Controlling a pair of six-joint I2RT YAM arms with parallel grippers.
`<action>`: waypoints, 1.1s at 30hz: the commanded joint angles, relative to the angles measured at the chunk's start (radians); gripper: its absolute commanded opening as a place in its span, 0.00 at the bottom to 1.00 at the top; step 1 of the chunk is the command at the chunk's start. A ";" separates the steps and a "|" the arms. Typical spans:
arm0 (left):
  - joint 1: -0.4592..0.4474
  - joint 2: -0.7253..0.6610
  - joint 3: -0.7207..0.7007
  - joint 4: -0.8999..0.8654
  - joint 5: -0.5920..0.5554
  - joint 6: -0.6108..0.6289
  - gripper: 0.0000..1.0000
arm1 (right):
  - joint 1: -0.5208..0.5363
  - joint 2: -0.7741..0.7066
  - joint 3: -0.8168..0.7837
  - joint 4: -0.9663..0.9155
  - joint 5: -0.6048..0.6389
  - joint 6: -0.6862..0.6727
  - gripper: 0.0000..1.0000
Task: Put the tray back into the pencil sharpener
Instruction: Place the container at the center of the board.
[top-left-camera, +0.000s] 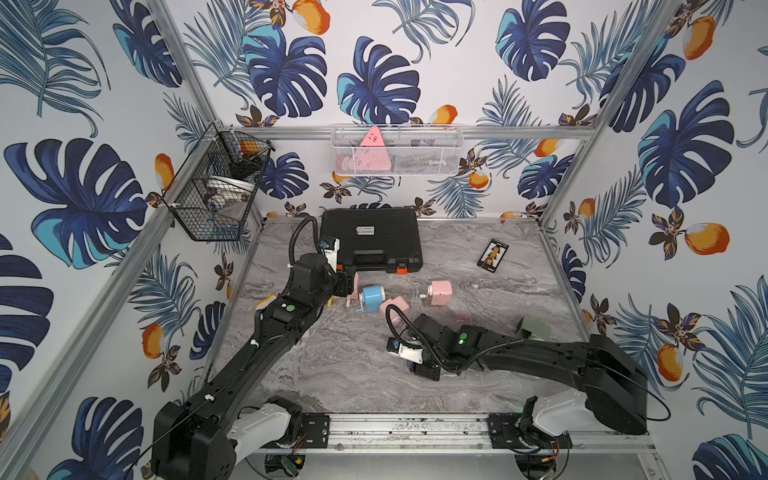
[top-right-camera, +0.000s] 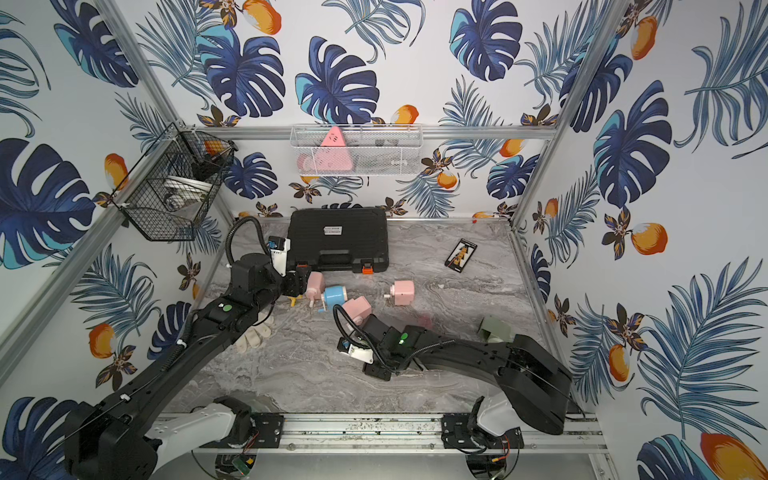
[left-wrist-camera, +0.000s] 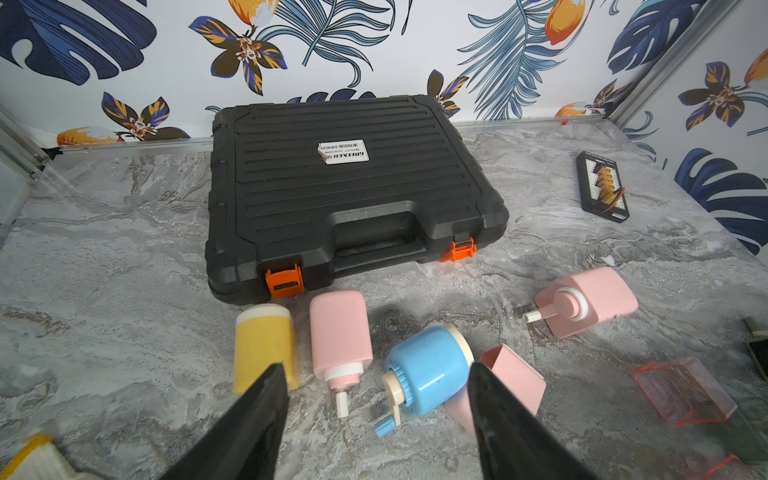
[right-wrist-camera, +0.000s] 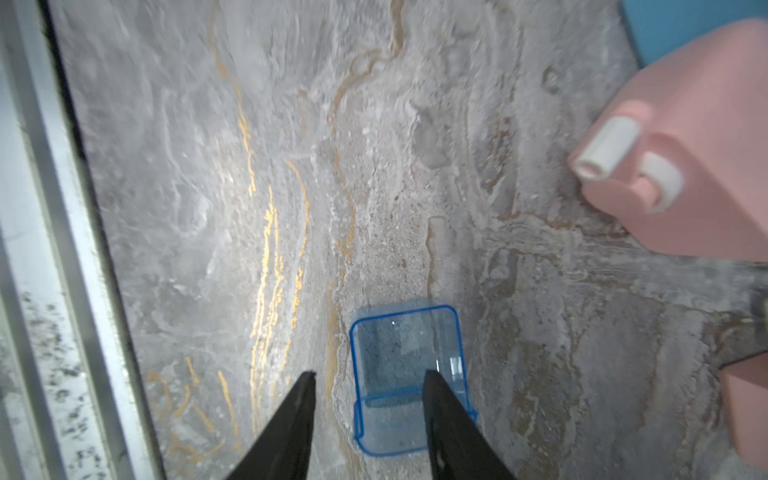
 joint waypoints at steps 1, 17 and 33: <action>0.001 0.001 -0.008 0.051 0.035 0.036 0.73 | 0.000 -0.099 -0.061 0.197 0.006 0.166 0.47; 0.002 0.114 0.077 -0.211 0.560 0.805 0.74 | 0.003 -0.447 -0.376 0.525 0.054 0.530 0.50; 0.002 0.437 0.414 -0.624 0.517 1.090 0.75 | 0.002 -0.484 -0.447 0.615 -0.033 0.499 0.50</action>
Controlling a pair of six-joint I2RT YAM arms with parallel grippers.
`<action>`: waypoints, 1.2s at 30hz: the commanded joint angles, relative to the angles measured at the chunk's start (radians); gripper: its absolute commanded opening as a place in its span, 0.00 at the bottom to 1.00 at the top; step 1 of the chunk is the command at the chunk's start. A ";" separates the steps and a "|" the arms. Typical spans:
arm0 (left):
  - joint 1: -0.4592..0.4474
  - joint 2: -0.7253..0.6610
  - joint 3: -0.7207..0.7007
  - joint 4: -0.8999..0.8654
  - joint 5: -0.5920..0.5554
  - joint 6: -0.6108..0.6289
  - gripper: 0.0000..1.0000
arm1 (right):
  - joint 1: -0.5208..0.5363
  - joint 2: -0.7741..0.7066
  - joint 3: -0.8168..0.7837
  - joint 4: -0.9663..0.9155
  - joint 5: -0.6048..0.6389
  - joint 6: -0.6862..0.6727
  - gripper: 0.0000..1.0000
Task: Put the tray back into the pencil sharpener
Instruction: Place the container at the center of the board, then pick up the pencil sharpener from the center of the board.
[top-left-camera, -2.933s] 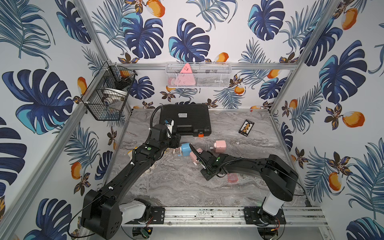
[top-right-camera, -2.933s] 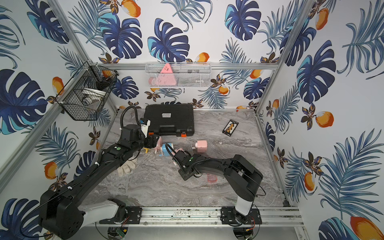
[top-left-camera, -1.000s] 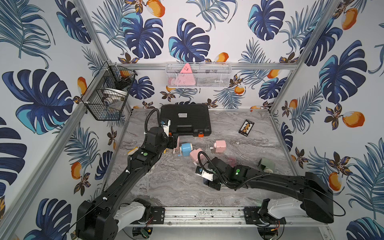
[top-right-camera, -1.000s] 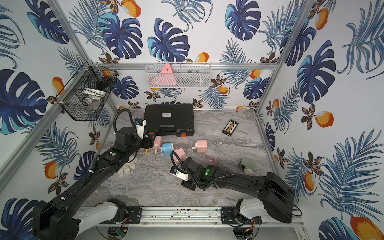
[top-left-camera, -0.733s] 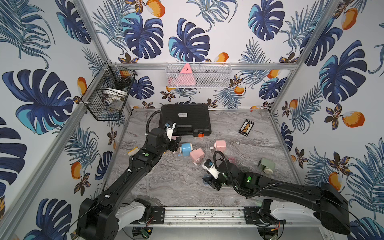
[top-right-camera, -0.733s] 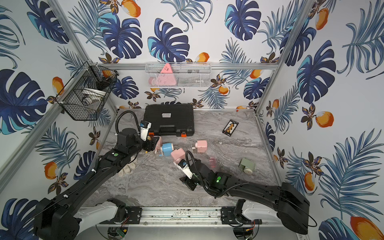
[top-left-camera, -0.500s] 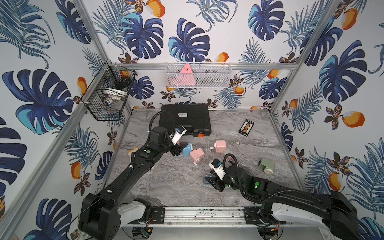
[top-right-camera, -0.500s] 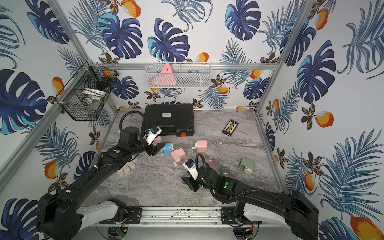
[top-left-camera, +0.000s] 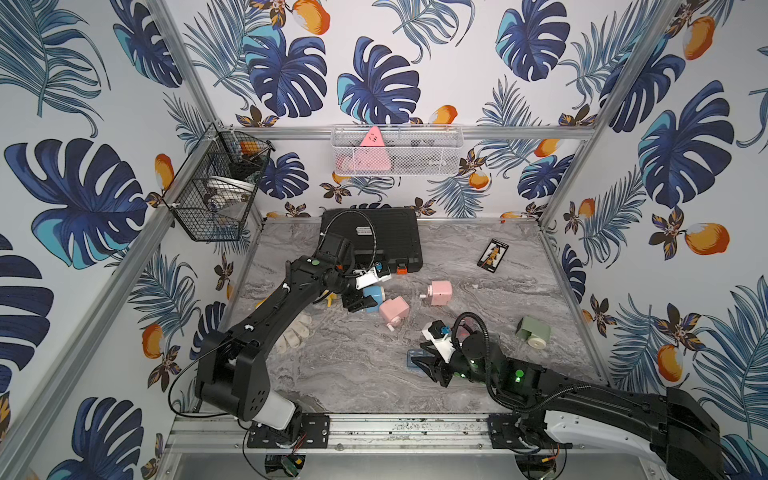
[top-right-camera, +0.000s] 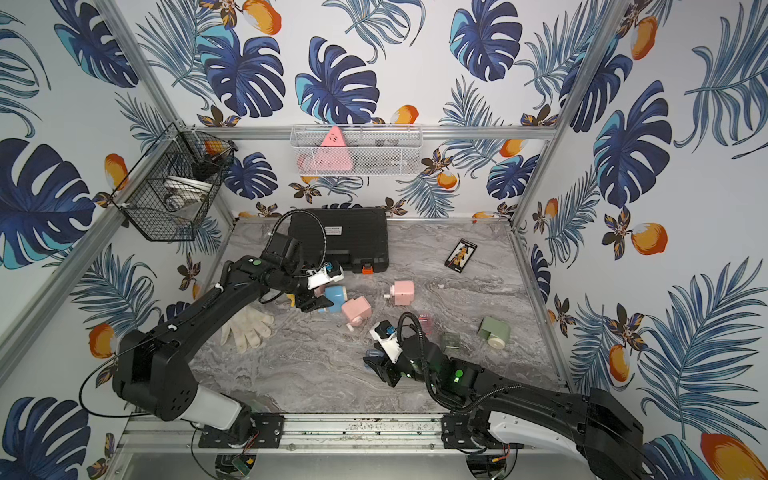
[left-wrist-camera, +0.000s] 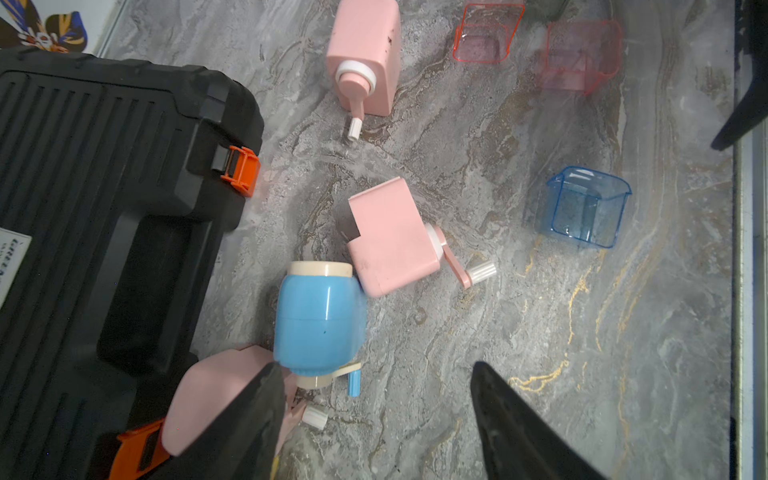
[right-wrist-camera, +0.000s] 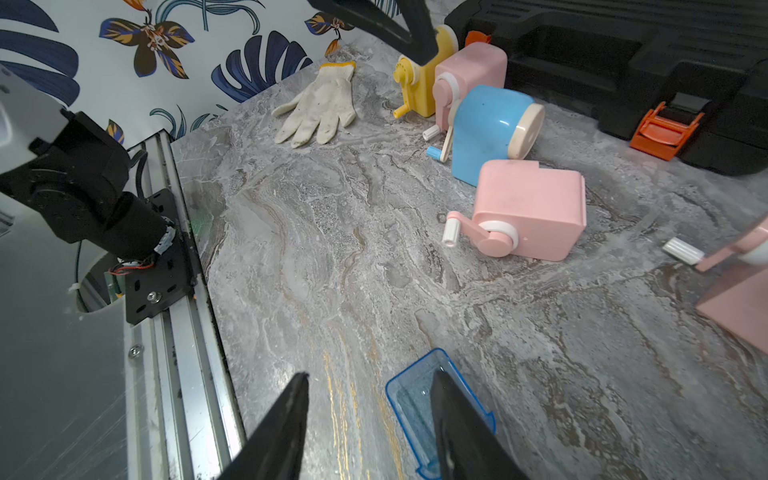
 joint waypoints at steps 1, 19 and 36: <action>0.001 0.033 0.030 -0.048 0.005 0.044 0.75 | 0.000 -0.008 -0.014 0.077 -0.032 -0.003 0.51; -0.018 0.254 0.147 -0.063 -0.094 0.061 0.77 | 0.001 0.004 -0.059 0.158 -0.061 0.012 0.50; -0.026 0.366 0.179 -0.047 -0.146 0.045 0.76 | 0.002 -0.004 -0.066 0.149 -0.073 0.007 0.50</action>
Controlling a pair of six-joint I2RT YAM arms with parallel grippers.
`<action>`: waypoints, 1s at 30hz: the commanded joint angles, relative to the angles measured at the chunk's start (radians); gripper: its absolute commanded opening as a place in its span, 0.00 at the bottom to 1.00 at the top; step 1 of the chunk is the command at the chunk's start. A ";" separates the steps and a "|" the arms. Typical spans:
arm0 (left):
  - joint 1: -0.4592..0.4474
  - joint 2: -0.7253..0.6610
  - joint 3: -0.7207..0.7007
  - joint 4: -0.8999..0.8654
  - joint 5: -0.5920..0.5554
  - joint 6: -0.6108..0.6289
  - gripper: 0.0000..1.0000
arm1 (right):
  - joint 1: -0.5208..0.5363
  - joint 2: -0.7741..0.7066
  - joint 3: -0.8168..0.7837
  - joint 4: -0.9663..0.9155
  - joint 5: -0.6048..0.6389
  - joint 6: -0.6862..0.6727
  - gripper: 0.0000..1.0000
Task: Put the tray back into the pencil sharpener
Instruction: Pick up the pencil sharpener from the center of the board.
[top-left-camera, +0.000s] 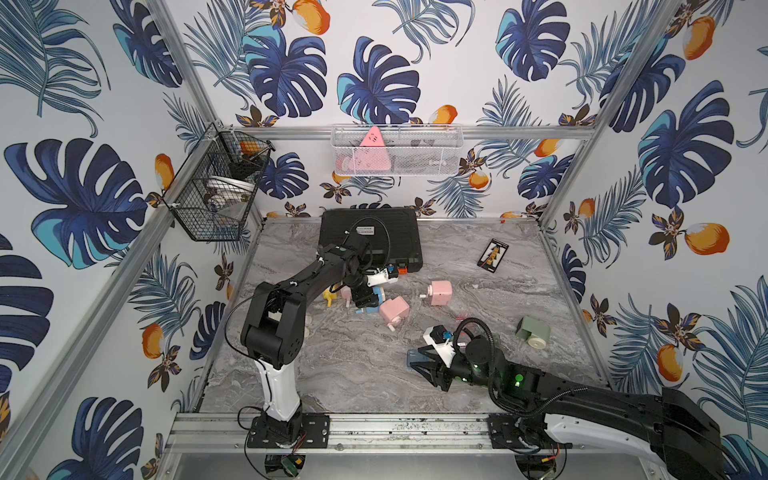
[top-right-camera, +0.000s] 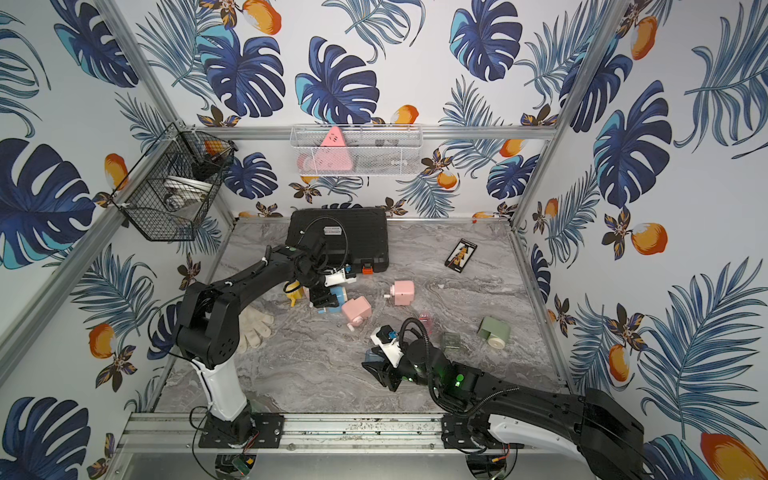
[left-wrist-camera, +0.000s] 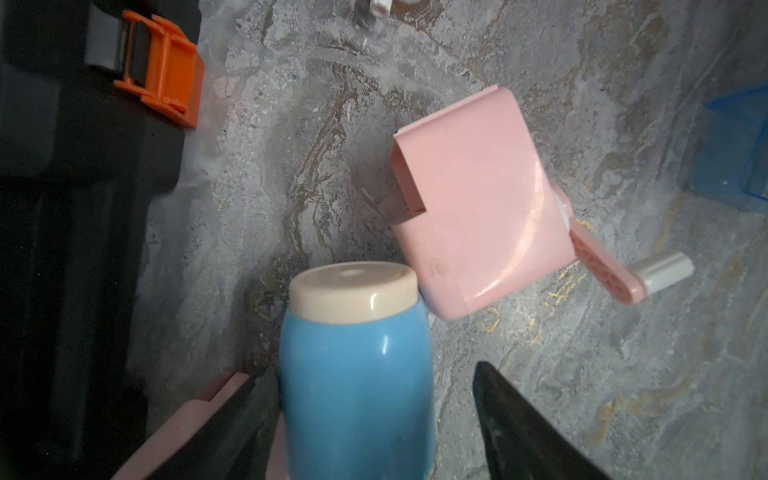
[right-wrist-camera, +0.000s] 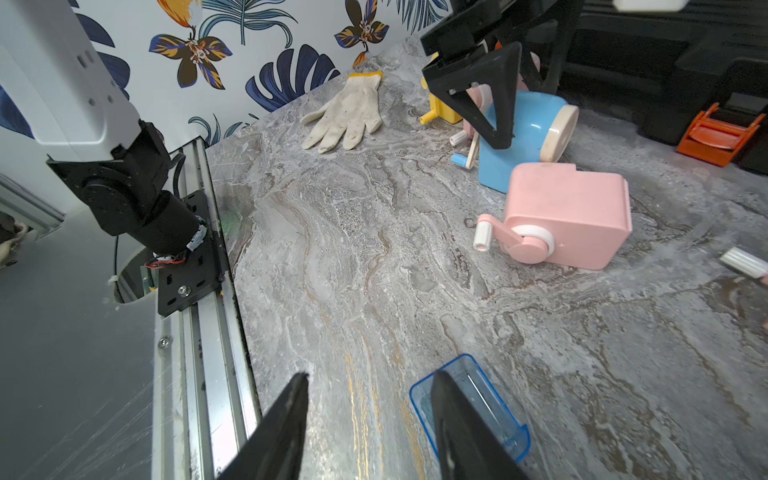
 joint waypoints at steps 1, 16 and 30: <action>-0.003 0.015 0.007 -0.022 0.003 0.012 0.76 | 0.001 -0.001 0.001 0.032 -0.013 0.000 0.50; -0.003 0.059 0.012 -0.028 -0.010 0.012 0.66 | 0.000 -0.006 0.000 0.022 -0.025 -0.002 0.50; -0.004 0.024 -0.003 -0.019 -0.033 0.012 0.51 | 0.000 -0.009 0.001 0.015 -0.022 0.001 0.50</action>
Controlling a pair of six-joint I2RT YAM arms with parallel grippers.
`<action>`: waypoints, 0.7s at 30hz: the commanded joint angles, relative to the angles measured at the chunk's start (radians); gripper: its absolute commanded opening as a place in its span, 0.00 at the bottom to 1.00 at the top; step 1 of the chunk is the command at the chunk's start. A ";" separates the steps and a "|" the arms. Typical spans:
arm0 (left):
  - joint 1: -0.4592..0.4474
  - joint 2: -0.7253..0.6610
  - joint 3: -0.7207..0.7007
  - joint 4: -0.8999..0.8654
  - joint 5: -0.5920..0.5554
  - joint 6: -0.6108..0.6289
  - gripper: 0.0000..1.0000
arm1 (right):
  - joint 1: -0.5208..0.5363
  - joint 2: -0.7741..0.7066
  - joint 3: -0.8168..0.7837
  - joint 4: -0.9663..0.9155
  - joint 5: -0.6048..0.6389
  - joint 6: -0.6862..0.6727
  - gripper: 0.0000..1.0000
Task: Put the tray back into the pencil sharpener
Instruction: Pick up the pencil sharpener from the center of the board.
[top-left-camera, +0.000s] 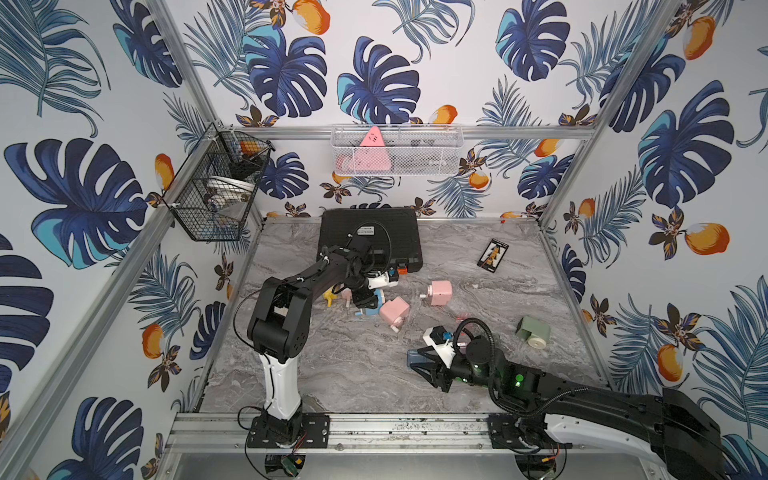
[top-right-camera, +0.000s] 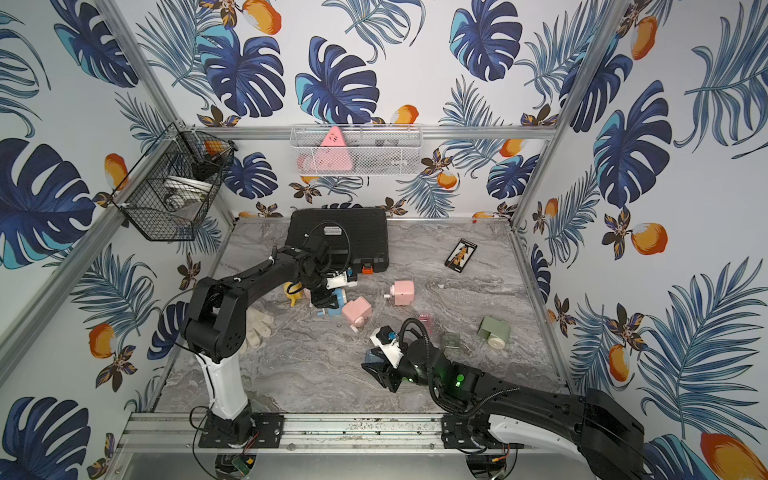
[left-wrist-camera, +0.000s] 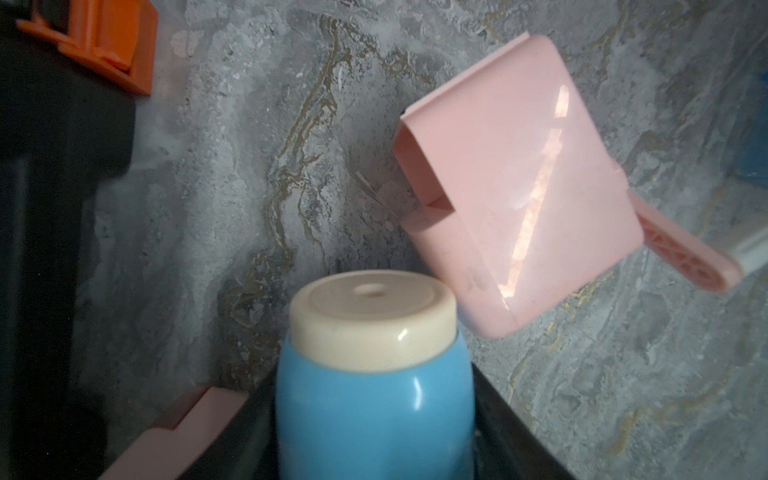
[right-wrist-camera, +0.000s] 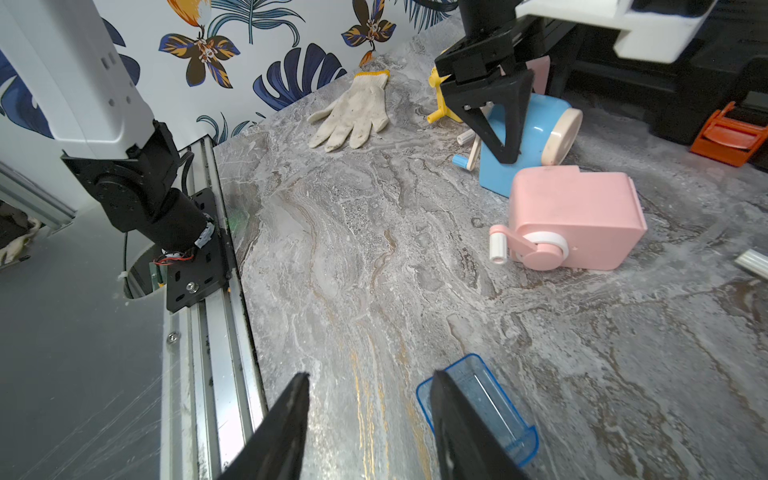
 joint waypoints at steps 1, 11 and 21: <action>-0.002 -0.028 -0.007 -0.010 -0.005 0.013 0.50 | 0.000 -0.004 0.000 0.023 -0.003 0.003 0.50; -0.005 -0.144 -0.075 0.039 -0.035 -0.015 0.46 | 0.001 -0.014 0.006 0.017 0.003 0.024 0.49; -0.013 -0.323 -0.124 0.057 -0.035 -0.054 0.44 | 0.000 -0.023 0.013 0.011 0.016 0.057 0.48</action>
